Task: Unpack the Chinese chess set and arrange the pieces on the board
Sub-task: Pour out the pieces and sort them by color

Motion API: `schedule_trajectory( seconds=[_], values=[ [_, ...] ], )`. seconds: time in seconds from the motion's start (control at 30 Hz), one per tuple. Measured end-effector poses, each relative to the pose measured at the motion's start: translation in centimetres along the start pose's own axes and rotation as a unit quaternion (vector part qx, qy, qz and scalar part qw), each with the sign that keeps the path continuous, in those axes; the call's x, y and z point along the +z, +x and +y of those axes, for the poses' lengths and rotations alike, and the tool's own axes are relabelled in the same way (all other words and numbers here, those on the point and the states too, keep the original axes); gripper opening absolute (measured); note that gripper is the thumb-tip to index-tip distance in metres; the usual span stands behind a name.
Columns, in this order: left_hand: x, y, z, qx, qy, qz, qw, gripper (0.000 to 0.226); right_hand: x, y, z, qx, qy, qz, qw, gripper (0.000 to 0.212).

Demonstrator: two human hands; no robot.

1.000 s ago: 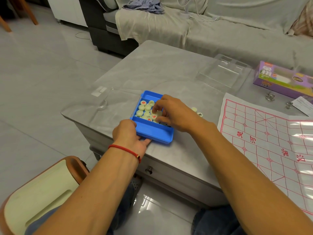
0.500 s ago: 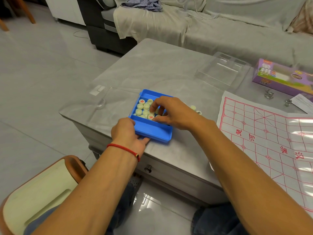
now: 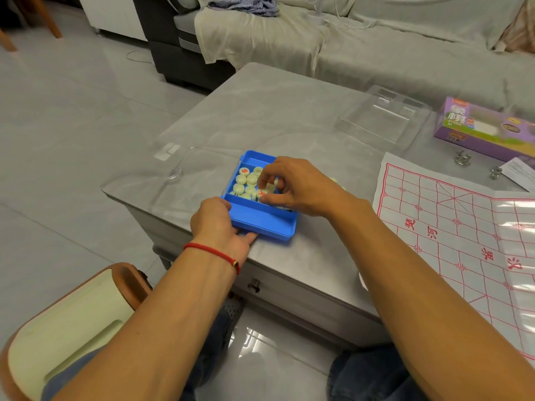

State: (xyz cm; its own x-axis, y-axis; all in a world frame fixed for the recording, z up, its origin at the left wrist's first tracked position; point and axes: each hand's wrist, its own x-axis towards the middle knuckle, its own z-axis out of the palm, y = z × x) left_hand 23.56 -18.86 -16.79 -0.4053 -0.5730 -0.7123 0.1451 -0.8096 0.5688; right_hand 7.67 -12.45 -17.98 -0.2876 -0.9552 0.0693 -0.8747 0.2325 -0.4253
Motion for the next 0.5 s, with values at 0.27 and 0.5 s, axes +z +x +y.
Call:
schedule_trajectory(
  seconds=[0.27, 0.5],
  values=[
    [-0.2, -0.3, 0.2, 0.0, 0.002, -0.011, 1.0, 0.016, -3.3, -2.0, 4.9, 0.155, 0.028, 0.164, 0.974, 0.018],
    [0.0, -0.4, 0.2, -0.002, 0.006, -0.007, 1.0, 0.018, -2.7, -3.4, 7.3, 0.245, 0.021, 0.074, 0.966, 0.021]
  ],
)
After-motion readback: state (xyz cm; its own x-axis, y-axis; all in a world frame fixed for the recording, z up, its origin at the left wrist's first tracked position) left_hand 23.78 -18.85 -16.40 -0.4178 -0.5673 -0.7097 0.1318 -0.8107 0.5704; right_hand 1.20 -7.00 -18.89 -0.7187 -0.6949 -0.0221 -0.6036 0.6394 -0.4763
